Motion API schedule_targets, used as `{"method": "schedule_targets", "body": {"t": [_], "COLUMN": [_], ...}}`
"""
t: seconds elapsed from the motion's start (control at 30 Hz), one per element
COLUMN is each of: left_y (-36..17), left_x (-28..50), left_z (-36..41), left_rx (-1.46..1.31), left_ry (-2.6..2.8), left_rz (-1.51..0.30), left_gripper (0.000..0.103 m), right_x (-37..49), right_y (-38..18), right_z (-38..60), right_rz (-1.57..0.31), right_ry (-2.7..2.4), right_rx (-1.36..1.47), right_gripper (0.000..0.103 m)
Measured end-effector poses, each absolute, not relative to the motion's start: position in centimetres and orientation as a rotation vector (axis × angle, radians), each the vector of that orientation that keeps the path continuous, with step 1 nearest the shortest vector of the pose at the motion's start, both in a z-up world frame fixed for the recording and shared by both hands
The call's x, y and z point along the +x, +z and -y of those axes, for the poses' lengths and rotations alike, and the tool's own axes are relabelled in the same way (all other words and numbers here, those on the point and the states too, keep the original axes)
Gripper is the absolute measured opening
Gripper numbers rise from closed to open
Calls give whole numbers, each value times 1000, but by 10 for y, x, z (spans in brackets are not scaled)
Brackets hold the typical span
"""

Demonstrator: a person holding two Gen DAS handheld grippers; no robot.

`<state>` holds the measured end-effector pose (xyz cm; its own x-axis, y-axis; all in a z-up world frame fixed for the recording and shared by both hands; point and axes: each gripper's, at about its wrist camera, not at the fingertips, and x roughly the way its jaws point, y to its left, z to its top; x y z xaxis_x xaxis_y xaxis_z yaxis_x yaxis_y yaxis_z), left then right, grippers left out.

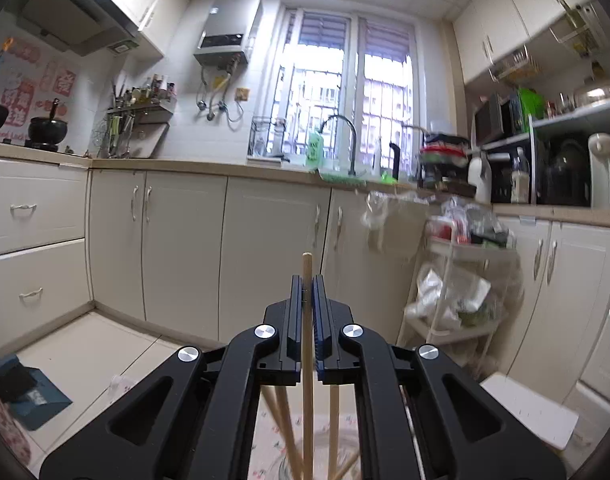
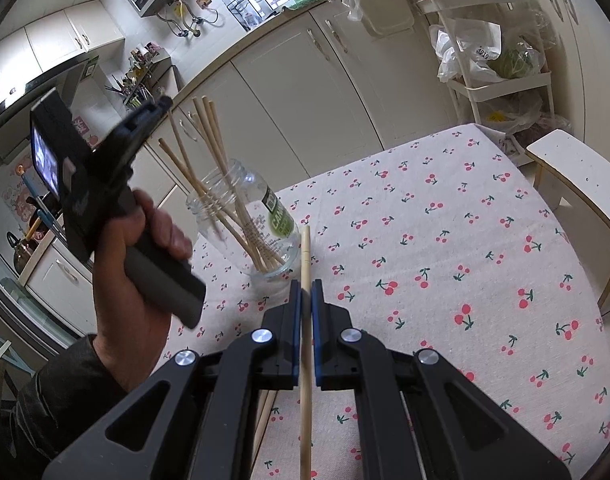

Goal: Organize utensils
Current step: 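Lift both held sticks and carry them over the jar, then open the left tool above the jar to drop its stick, then lower the stick held in the right tool into the jar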

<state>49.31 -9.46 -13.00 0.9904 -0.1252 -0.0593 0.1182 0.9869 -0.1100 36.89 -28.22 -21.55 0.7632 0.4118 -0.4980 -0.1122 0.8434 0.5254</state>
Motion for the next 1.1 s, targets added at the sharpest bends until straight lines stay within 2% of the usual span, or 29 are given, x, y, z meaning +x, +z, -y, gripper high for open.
{"method": "schedule_targets", "body": {"t": [0.23, 0.33, 0.4, 0.43, 0.47, 0.57, 0.77, 0.93, 1.1], "left_y": [-142, -144, -144, -144, -144, -146, -164, -189, -201], "left_x": [477, 466, 454, 446, 438, 414, 385, 380, 379], "left_z": [92, 89, 85, 82, 79, 65, 25, -2, -22], "left_rx": [-47, -17, -4, -9, -18, -35, -151, -209, -294], "left_ry": [-139, -156, -155, -148, -145, -156, -131, -86, -55], "left_rz": [-148, -186, -197, -195, -189, -194, -265, -323, -317], "left_gripper": [6, 15, 35, 50, 55, 58, 71, 72, 72], "right_x": [367, 366, 365, 365, 365, 365, 375, 404, 445], "right_y": [-213, -211, -208, -205, -203, -186, -131, -89, -86], "right_z": [283, 283, 284, 285, 285, 284, 274, 260, 256], "right_rz": [-626, -609, -591, -573, -562, -502, -296, -112, -43], "right_ry": [284, 279, 281, 281, 282, 285, 297, 297, 223], "right_rx": [486, 480, 490, 496, 501, 517, 554, 582, 658], "right_gripper": [6, 6, 6, 6, 6, 6, 6, 6, 6]}}
